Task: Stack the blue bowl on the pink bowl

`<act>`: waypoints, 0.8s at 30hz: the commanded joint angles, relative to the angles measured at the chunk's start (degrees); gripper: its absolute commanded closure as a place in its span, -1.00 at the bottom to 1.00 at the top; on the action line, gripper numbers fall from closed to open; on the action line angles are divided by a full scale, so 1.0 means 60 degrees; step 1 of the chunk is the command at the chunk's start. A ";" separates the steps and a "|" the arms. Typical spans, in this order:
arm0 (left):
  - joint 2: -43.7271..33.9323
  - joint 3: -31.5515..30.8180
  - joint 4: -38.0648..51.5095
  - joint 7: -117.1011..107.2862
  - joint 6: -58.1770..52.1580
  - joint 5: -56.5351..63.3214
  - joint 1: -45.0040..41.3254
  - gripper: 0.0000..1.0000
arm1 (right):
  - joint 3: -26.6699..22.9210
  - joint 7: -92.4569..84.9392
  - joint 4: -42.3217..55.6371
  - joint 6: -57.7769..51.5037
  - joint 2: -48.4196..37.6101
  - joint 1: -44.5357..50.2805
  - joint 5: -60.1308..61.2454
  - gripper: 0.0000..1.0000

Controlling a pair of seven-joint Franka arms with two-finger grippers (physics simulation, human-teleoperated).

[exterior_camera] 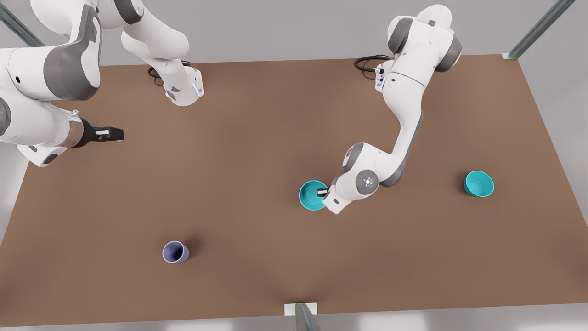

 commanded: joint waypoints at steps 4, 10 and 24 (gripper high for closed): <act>-0.0247 -0.0002 -0.0404 -0.1645 0.0457 -0.0040 0.0007 0.57 | 0.0011 -0.0265 0.0003 -0.0029 0.0026 -0.0002 0.0004 -1.00; -0.0233 0.0013 -0.0639 -0.1631 0.0677 -0.0040 0.0007 0.57 | 0.0011 -0.0265 0.0018 0.0000 0.0041 0.0042 0.0004 -1.00; -0.1242 0.0496 -0.1298 -0.1412 -0.1619 0.1261 0.0007 -1.00 | 0.0011 -0.0265 0.0003 0.0044 0.0041 0.0203 -0.0055 -1.00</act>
